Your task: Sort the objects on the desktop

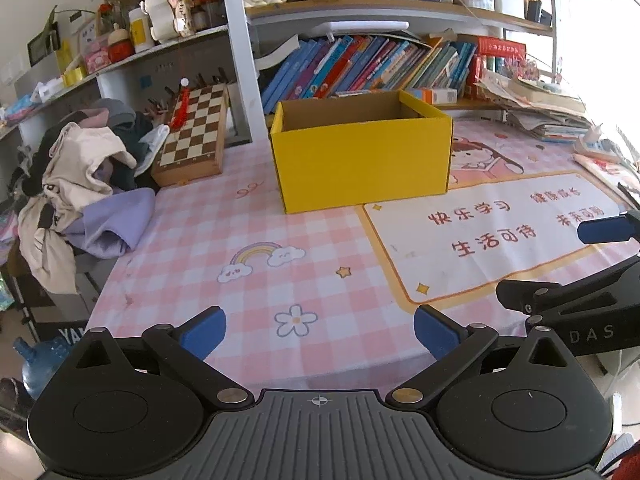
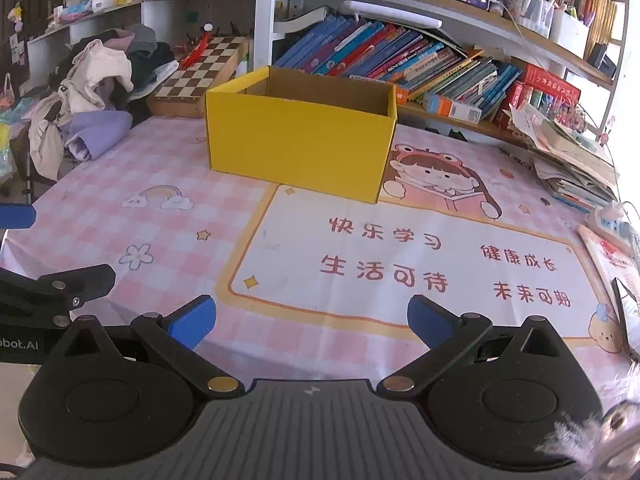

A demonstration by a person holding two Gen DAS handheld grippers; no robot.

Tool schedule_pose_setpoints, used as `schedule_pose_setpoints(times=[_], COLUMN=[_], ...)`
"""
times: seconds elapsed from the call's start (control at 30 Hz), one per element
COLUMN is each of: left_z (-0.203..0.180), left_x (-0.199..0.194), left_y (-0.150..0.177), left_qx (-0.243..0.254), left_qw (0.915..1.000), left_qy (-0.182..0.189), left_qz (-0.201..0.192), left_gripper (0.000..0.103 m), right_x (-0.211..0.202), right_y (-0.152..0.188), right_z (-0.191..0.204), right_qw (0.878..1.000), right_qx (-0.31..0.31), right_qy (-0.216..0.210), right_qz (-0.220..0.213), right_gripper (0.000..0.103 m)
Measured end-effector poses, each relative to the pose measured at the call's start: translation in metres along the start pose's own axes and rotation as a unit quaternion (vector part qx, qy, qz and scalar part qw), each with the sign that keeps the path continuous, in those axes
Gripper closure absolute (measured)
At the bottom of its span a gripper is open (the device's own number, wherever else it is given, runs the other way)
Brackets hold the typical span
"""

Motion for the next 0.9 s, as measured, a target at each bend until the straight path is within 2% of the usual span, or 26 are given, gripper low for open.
schedule_pose_setpoints(times=[0.9], left_z=[-0.0054], left_x=[0.0026], left_y=[0.0023], left_qx=[0.006], left_qw=[0.9998], left_qy=[0.008], left_qz=[0.016], left_gripper=[0.0], right_x=[0.0024], right_y=[0.0053], right_z=[-0.0002], right_qw=[1.0], right_qx=[-0.001], right_qy=[0.0], right_qz=[0.022], right_gripper=[0.0])
Point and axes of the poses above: each gripper's, at about its wrist camera, not at the fingertips, and x roughly the way its jaws point, z to its left, y to its underside, the point moved 2 cm from there along x, roughly the way its jaws point, and after that the axes turned 7 degrees about -y, right-handed, at the moved point
